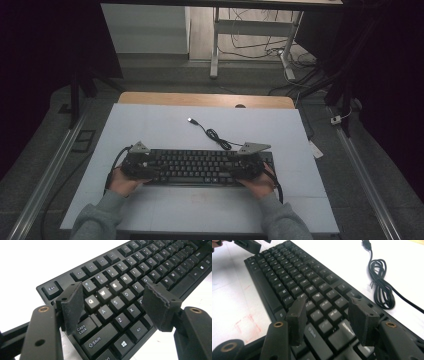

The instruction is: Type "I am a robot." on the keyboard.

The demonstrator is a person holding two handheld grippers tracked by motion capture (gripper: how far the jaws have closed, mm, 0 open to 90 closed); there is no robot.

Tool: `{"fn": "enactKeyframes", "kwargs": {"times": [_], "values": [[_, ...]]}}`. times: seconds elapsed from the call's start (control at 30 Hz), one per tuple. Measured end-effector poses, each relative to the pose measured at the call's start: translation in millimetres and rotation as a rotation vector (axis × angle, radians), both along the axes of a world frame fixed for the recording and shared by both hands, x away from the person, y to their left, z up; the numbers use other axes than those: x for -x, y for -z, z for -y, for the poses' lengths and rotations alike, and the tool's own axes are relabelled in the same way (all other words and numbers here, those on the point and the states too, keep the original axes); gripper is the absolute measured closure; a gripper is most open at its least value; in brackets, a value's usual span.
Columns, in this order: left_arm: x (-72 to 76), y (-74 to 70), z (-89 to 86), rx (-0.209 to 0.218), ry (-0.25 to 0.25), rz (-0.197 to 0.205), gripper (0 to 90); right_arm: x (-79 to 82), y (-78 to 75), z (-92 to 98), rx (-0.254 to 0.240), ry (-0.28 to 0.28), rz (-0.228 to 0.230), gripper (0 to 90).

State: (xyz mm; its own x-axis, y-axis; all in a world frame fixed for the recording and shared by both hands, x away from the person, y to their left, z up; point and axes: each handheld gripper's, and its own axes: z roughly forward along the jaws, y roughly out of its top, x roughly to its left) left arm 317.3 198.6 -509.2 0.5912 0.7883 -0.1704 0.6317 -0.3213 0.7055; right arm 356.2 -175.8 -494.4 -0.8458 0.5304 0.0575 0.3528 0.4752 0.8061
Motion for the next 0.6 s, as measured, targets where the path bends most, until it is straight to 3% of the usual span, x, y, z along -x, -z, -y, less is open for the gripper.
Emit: {"fn": "enactKeyframes", "kwargs": {"times": [0.3, 0.6], "values": [[0.7, -0.9, -0.3, 0.0, -0.005, 0.006, 33.3, 8.3, -2.8, 19.5, -0.011, 0.018, 0.02, 48.2], [0.3, -1.3, -1.6, 0.002, -0.007, 0.009, 33.3, 9.3, -0.4, 19.5, -0.001, 0.018, 0.024, 48.1]]}}
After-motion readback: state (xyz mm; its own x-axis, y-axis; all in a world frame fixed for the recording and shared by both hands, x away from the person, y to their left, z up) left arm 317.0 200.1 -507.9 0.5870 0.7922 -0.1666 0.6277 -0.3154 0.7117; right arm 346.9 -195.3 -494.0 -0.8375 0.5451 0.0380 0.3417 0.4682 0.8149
